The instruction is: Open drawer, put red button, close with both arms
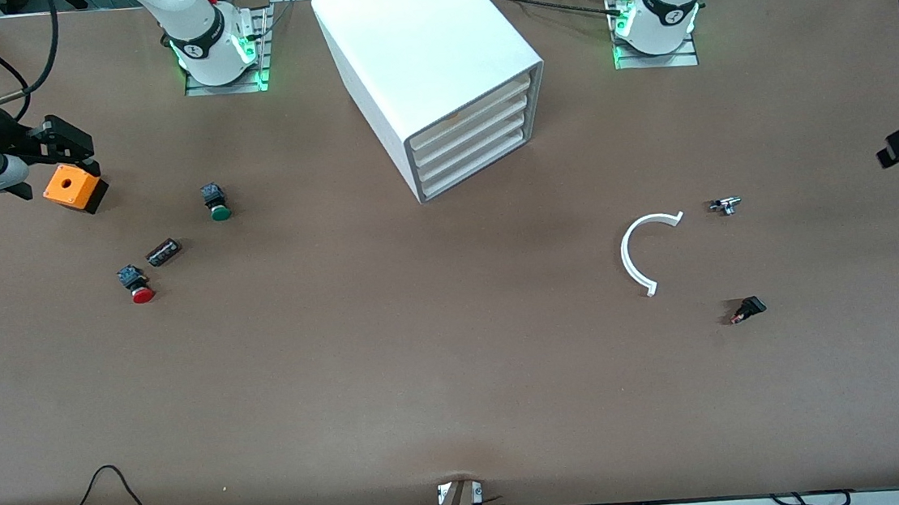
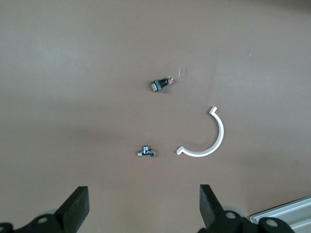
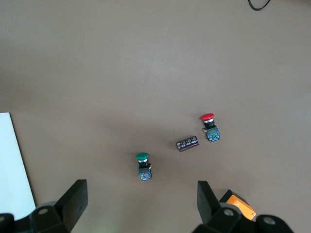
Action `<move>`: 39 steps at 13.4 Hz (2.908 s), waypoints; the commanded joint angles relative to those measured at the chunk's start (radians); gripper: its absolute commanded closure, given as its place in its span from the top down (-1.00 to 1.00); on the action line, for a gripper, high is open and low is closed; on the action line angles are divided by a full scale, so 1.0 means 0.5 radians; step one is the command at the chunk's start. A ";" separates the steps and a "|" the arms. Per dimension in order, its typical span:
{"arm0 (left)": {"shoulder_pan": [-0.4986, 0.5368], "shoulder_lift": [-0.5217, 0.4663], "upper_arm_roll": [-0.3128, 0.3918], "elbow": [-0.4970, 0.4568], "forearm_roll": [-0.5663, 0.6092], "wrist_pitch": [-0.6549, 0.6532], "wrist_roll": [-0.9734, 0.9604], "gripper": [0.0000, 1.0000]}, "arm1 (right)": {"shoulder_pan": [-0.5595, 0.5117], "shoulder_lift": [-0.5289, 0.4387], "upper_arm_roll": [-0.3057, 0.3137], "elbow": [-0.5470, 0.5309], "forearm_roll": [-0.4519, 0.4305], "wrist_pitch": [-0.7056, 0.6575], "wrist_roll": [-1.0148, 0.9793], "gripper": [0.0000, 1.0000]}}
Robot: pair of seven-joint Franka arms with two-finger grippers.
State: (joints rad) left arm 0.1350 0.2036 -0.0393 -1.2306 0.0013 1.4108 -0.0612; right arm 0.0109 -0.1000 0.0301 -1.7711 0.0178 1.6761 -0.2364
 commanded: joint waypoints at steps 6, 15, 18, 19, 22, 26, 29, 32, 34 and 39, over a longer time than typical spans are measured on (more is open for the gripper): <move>-0.009 -0.502 -0.016 -0.352 -0.049 0.038 0.030 1.00 | -0.016 0.031 0.007 0.072 0.001 -0.036 -0.012 1.00; -0.012 -0.576 -0.044 -0.579 -0.162 -0.161 0.012 1.00 | -0.013 0.034 0.010 0.079 0.014 -0.020 -0.012 1.00; -0.012 -0.423 -0.047 -0.591 -0.177 -0.250 -0.006 1.00 | -0.013 0.034 0.013 0.079 0.014 -0.036 -0.009 1.00; -0.030 -0.359 -0.062 -0.588 -0.177 -0.311 -0.085 1.00 | -0.013 0.034 0.013 0.079 0.014 -0.036 -0.006 1.00; -0.031 -0.153 -0.212 -0.588 -0.180 -0.395 -0.420 0.98 | -0.013 0.037 0.016 0.076 0.017 -0.020 -0.006 1.00; -0.085 0.086 -0.280 -0.570 -0.435 -0.300 -0.639 0.89 | -0.013 0.047 0.016 0.079 0.017 -0.020 -0.006 1.00; -0.208 0.288 -0.280 -0.546 -0.634 -0.281 -0.578 0.82 | -0.013 0.053 0.016 0.079 0.017 -0.011 -0.006 1.00; -0.252 0.384 -0.277 -0.530 -0.751 -0.269 -0.451 0.70 | -0.013 0.062 0.016 0.079 0.017 -0.008 -0.012 1.00; -0.267 0.400 -0.277 -0.527 -0.788 -0.266 -0.451 0.82 | -0.010 0.108 0.016 0.079 0.017 0.035 -0.015 1.00; -0.307 0.485 -0.277 -0.402 -0.911 -0.097 -0.513 1.00 | -0.013 0.129 0.013 0.079 0.014 0.038 -0.012 1.00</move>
State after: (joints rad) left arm -0.0120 0.4089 -0.1838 -1.5102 -0.4278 1.3726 -0.3072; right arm 0.0110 -0.0457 0.0333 -1.7539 0.0184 1.7007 -0.2370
